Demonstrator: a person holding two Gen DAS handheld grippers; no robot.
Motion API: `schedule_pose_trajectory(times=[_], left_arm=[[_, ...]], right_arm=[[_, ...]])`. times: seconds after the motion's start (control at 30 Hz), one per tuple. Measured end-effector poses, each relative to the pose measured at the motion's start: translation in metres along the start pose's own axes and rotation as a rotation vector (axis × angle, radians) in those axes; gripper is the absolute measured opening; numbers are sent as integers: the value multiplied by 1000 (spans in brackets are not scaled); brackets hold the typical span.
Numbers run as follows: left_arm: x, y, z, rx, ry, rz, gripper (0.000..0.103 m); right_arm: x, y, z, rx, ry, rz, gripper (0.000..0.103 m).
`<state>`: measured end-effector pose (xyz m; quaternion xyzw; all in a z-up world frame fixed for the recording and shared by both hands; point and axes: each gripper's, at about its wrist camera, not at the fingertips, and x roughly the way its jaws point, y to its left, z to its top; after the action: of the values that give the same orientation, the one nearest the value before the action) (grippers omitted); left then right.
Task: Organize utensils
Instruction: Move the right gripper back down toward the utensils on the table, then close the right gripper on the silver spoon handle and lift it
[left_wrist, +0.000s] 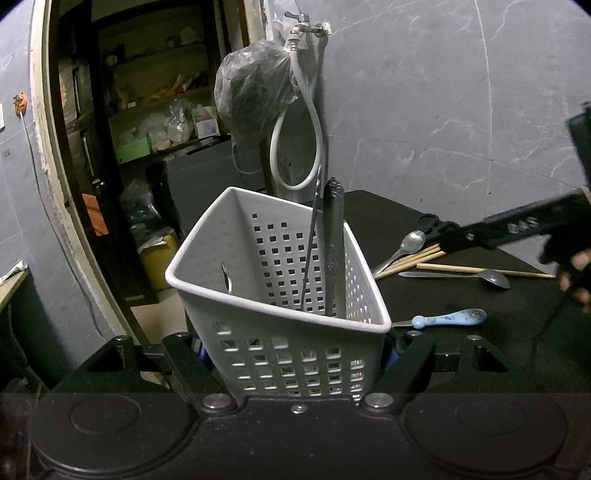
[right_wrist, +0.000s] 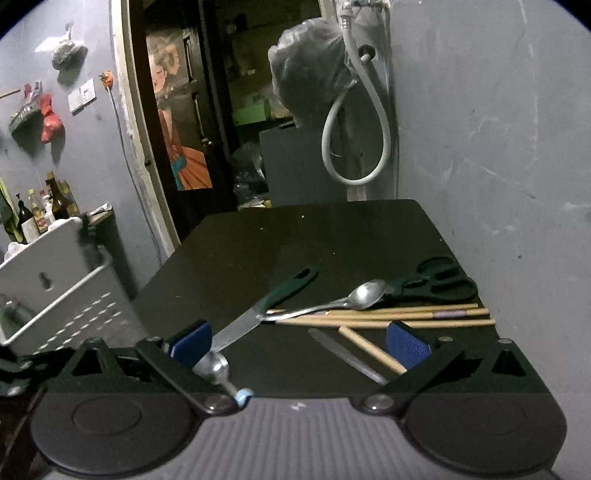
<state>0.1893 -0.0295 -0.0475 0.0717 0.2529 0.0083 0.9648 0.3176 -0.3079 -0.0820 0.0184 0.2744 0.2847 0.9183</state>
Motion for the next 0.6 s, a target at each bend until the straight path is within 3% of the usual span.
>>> schedule_pose_trajectory(times=[0.47, 0.6], left_arm=[[0, -9, 4, -20, 12, 37, 80], [1, -9, 5, -23, 15, 44, 80]], right_arm=[[84, -46, 21, 78, 75, 14, 102], [99, -51, 22, 83, 95, -7, 97]])
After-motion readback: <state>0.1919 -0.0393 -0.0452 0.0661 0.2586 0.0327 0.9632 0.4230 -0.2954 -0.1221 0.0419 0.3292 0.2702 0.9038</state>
